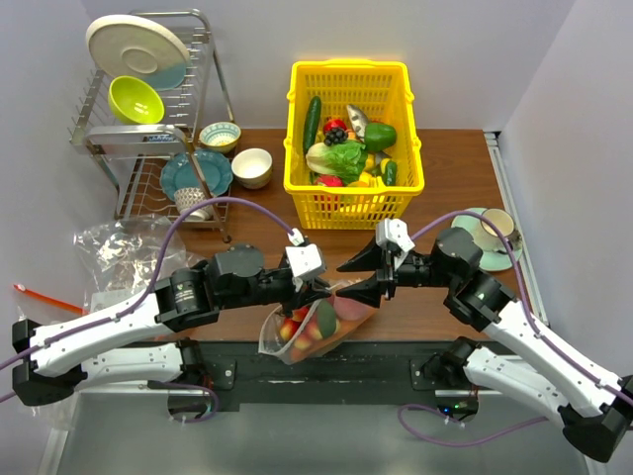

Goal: Place the food in the zip-top bag and seal the zipper
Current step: Zip the zipper food storage bag at the center of the board.

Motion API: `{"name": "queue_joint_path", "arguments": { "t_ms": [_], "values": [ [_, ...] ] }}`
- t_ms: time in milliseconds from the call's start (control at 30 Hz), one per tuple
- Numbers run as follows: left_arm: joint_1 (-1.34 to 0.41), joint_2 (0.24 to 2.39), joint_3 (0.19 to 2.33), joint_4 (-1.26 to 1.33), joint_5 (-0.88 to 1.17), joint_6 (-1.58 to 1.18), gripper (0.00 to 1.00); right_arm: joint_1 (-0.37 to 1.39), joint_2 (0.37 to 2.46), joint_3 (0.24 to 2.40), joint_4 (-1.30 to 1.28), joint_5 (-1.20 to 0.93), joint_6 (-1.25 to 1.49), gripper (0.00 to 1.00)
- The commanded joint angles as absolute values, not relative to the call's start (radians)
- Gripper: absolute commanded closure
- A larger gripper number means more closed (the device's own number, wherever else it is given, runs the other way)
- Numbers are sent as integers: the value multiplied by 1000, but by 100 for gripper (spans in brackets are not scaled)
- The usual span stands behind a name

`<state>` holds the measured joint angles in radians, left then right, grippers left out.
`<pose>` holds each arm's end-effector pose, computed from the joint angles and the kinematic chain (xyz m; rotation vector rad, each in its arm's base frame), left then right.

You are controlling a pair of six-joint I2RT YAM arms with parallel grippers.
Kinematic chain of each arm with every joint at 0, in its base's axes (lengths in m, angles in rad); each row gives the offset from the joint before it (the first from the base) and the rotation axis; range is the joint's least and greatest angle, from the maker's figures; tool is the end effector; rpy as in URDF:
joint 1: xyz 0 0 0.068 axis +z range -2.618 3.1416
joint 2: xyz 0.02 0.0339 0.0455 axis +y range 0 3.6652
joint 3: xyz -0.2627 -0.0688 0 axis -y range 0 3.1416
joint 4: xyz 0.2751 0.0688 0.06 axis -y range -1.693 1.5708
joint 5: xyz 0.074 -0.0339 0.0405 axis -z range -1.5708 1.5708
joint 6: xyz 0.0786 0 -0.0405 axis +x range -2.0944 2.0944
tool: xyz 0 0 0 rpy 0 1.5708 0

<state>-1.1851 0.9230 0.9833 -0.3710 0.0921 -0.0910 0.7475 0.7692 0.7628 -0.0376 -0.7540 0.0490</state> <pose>0.0977 -0.2598 0.3529 1.0951 1.6691 -0.9404 0.1379 0.2012 0.3487 -1.1396 1.3220 1.2013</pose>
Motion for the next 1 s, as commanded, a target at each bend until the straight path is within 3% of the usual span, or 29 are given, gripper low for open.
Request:
{"name": "queue_joint_path", "arguments": {
  "t_ms": [0,167,300,400,500,767,967],
  "values": [
    [-1180,910,997,-284,112,-87,100,747,776,752,-12,-784,23,48],
    [-1180,914,1002,-281,120,-86,100,747,788,744,21,-796,38,55],
    [-1180,917,996,-278,120,-89,100,747,790,735,64,-810,69,70],
    [-1180,916,986,-273,118,-92,100,749,785,716,120,-822,118,75],
    [-1180,917,982,-270,117,-95,100,749,785,709,135,-839,138,100],
    [-1180,919,965,-267,92,-118,100,749,718,678,152,-744,236,100],
    [-1180,916,887,-222,54,-152,100,747,571,529,330,-517,449,100]
  ]
}}
